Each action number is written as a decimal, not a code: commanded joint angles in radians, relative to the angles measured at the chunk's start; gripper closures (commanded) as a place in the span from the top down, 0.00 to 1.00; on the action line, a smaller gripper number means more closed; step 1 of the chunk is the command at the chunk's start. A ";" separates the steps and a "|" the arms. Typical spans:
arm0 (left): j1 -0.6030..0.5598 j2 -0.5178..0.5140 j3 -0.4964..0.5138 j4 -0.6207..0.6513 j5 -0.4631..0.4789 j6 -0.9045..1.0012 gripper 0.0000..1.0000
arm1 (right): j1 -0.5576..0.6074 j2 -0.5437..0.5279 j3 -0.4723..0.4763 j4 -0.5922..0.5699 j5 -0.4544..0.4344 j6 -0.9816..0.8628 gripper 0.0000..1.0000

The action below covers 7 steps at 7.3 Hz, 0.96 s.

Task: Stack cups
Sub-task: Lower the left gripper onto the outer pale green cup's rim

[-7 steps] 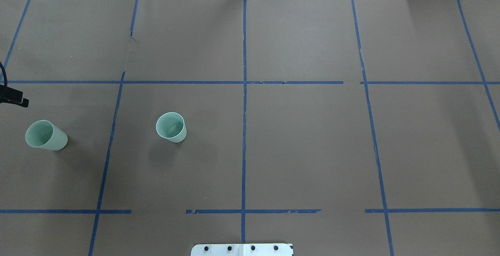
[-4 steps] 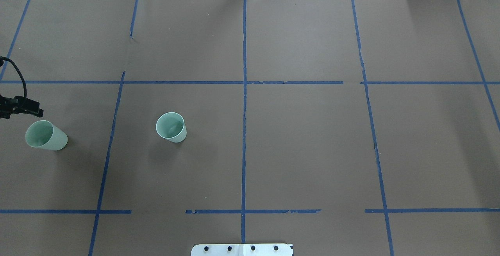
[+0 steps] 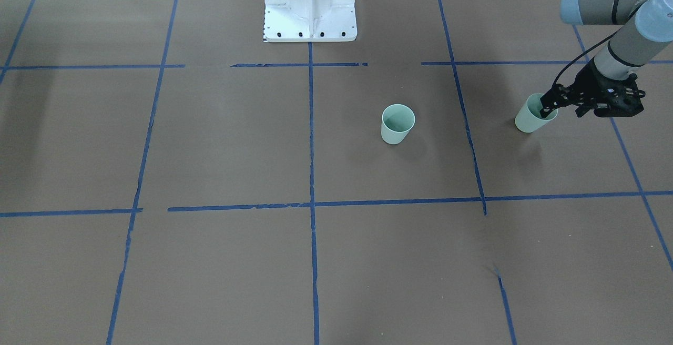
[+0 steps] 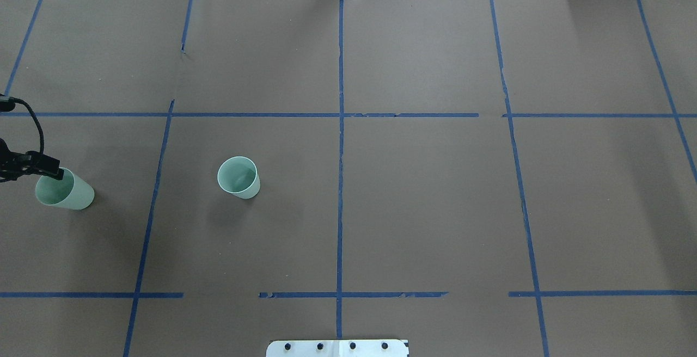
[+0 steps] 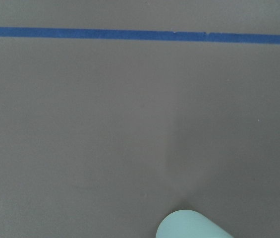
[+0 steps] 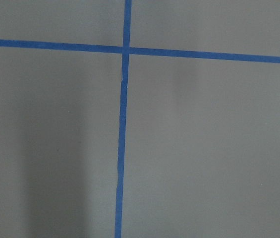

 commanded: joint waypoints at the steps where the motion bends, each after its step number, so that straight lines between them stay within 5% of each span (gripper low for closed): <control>1: 0.008 0.018 0.002 -0.019 -0.002 0.001 0.76 | 0.001 0.000 0.000 0.000 0.000 0.000 1.00; 2: 0.008 0.018 -0.001 -0.006 -0.017 -0.001 0.07 | -0.001 0.000 0.000 0.000 0.000 0.000 1.00; 3: 0.007 0.018 0.000 0.010 -0.077 -0.001 0.00 | -0.001 0.000 0.000 0.000 0.000 0.000 1.00; 7: -0.007 0.016 -0.044 0.013 -0.085 -0.006 0.00 | 0.001 0.000 0.000 0.000 0.000 0.000 1.00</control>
